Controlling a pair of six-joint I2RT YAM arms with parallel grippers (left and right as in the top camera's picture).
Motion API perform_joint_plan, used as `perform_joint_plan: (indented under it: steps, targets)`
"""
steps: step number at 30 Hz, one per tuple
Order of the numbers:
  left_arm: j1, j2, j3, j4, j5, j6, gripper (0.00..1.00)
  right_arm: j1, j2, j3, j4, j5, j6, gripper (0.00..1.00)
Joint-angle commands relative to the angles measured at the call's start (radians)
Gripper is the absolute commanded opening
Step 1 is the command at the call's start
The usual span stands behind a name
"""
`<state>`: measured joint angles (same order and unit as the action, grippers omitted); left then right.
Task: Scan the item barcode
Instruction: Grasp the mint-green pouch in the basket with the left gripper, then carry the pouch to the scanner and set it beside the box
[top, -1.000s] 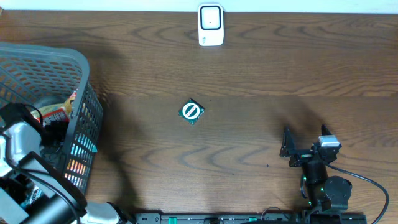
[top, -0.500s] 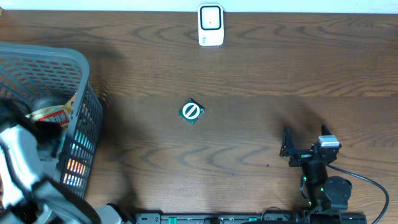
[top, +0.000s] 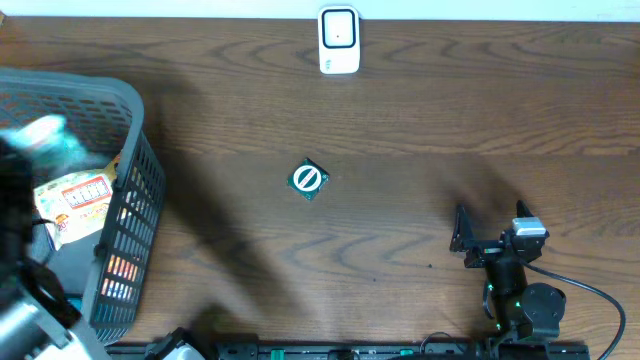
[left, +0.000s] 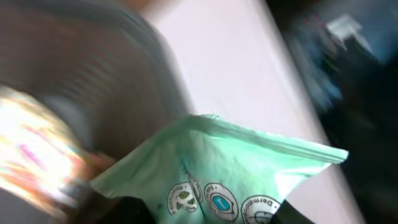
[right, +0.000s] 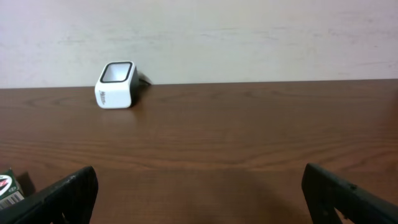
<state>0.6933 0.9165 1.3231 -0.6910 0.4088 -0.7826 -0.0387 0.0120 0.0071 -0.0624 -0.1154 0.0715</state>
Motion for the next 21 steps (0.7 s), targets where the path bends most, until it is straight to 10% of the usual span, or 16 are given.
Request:
perform_joint_plan:
  steps: [1,13,21]
  targets:
    - [-0.206,-0.012,0.007,0.014,0.174,-0.075,0.41,0.007,-0.004,-0.002,-0.003,0.001,0.01,0.99]
    - [-1.135,0.283,0.005,0.031,-0.435,-0.003,0.41,0.007,-0.004,-0.002,-0.003,0.001,0.01,0.99]
    - [-1.345,0.676,0.005,0.032,-0.611,0.003,0.42,0.007,-0.004,-0.002,-0.003,0.001,0.01,0.99]
